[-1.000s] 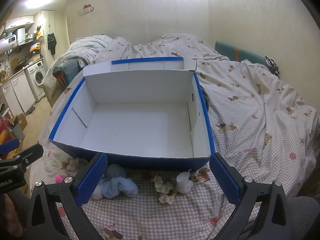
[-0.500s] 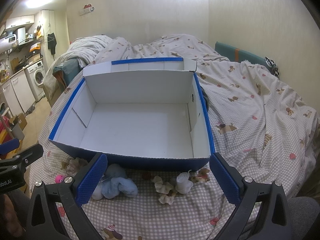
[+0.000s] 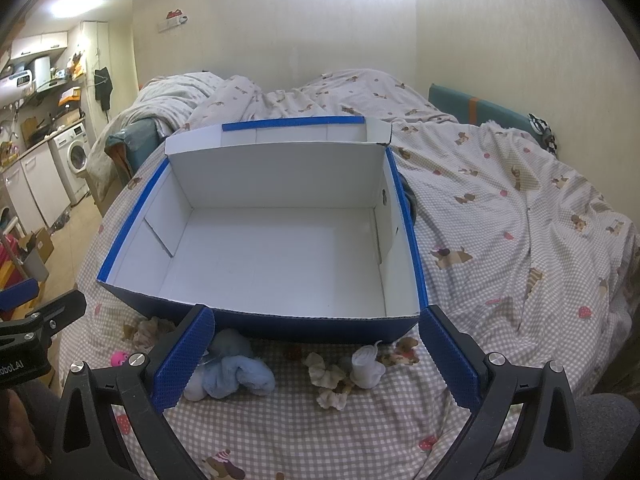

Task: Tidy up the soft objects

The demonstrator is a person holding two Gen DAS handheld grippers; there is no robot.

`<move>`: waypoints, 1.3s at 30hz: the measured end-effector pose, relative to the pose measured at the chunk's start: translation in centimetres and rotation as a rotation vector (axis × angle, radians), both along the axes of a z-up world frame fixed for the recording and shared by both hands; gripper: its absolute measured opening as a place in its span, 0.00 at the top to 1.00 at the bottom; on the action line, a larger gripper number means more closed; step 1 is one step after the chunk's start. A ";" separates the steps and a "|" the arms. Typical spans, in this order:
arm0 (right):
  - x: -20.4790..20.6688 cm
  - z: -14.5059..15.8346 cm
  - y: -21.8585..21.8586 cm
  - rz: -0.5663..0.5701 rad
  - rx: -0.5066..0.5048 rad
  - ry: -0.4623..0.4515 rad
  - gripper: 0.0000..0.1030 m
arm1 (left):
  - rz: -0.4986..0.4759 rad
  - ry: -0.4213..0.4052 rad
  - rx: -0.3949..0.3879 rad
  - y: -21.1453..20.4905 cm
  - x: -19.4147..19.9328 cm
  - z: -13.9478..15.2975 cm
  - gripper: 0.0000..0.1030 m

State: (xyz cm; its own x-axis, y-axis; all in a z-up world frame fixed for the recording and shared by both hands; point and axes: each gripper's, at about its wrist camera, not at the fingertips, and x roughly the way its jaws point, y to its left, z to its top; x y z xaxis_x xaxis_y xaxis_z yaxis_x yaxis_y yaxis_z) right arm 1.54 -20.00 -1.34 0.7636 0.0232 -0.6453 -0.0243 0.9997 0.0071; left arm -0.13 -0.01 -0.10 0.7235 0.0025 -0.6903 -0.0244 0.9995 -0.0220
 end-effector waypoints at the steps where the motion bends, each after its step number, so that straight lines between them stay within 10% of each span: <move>1: 0.0 0.0 0.0 0.000 0.000 0.000 0.00 | 0.000 0.000 0.000 0.0 0.0 0.0 0.04; 39: 0.4 1.6 -1.0 0.049 0.088 0.030 0.00 | 0.016 -0.026 0.071 0.3 -0.5 1.6 0.04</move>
